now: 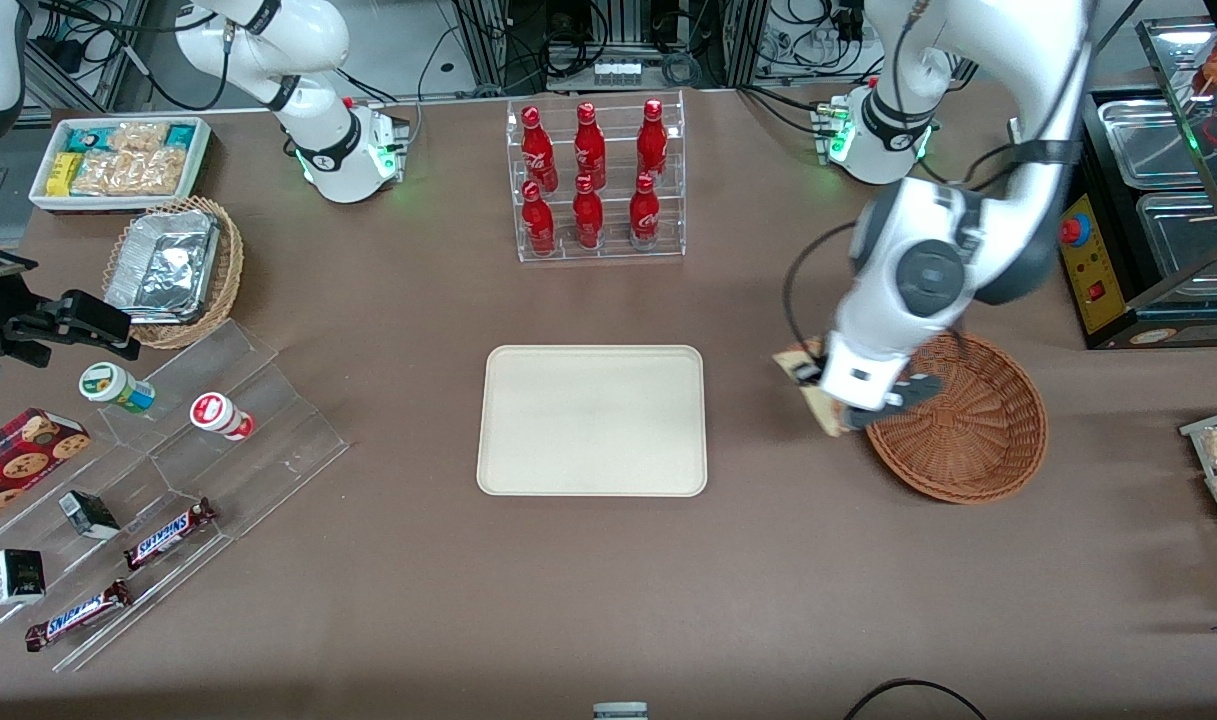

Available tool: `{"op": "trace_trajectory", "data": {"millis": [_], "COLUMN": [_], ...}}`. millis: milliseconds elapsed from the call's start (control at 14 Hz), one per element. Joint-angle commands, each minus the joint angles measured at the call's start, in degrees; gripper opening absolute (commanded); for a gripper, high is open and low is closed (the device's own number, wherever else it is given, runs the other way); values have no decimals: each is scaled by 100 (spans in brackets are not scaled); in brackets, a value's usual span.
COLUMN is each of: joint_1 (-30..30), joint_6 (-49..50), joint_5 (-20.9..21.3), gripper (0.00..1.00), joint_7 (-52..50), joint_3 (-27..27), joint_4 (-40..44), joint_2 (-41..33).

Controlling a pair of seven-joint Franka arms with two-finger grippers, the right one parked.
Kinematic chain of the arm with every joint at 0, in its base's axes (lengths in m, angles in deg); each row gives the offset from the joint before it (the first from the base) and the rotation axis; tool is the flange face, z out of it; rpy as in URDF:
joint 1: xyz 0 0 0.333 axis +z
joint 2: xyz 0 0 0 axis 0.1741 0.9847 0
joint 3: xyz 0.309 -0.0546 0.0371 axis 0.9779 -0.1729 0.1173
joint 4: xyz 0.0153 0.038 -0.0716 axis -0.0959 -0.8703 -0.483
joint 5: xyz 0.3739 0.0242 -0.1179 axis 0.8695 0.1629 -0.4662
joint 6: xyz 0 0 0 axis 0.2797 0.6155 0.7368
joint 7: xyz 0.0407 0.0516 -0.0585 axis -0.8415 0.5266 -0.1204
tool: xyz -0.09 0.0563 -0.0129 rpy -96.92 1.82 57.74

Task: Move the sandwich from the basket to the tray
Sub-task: 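Lift the sandwich and carry it over the cream tray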

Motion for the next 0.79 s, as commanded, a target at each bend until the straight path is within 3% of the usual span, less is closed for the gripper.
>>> {"op": "trace_trajectory", "data": {"millis": [0,429,714], "joint_1": [-628,-1604,-1685], "joint_6": [36,-1236,-1476], "joint_5": [-47,-38,6], "gripper": [23,20,21], "joint_7": [12,100,318], "joint_3": [95,-36,-36], "joint_4": [474,1125,1169], "joint_2": [431,1836,2120]}}
